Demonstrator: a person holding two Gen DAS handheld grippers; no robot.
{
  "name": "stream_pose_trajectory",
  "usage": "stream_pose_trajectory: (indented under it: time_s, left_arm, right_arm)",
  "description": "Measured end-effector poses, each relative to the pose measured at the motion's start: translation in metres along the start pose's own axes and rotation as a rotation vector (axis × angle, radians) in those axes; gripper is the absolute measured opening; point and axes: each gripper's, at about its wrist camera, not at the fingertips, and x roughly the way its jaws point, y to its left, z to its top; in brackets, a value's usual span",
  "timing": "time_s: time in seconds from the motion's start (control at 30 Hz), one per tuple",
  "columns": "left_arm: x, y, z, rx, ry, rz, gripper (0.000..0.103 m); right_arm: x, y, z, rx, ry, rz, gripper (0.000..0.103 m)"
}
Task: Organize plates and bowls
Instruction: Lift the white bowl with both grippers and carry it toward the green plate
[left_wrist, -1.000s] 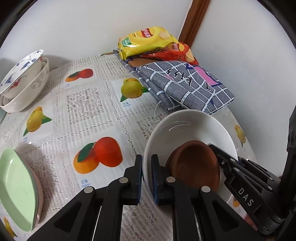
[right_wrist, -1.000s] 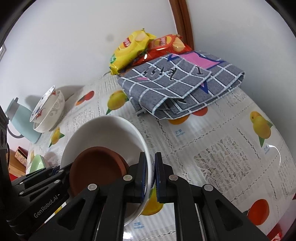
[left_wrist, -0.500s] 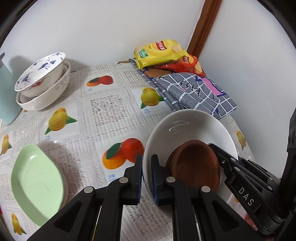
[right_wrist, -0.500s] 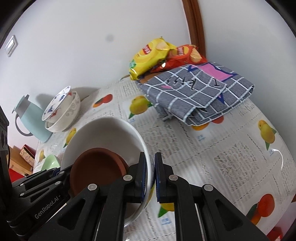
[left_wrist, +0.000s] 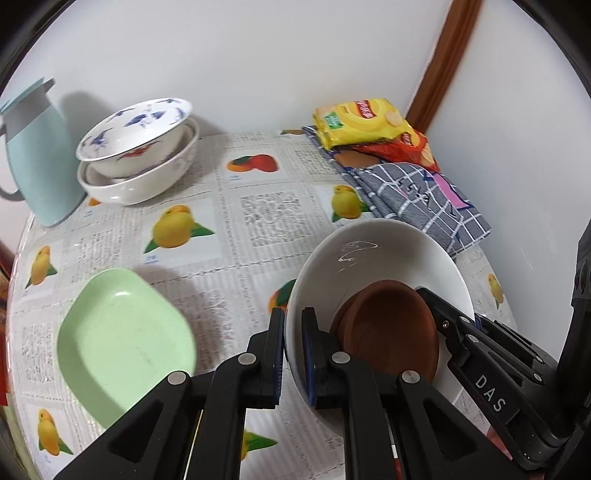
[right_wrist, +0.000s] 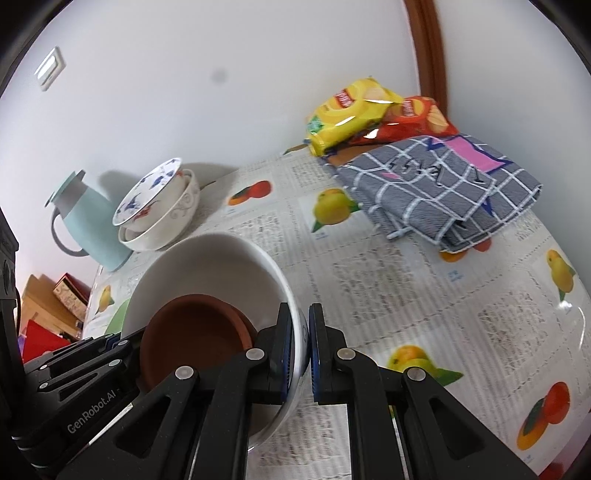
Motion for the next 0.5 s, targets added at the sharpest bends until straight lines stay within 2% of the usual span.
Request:
stream_pose_trajectory:
  time_s: [0.5]
  left_arm:
    - [-0.021, 0.061, -0.005, -0.088, -0.022, 0.070, 0.009]
  right_arm:
    - [0.017, 0.062, -0.005, -0.075, 0.027, 0.078, 0.009]
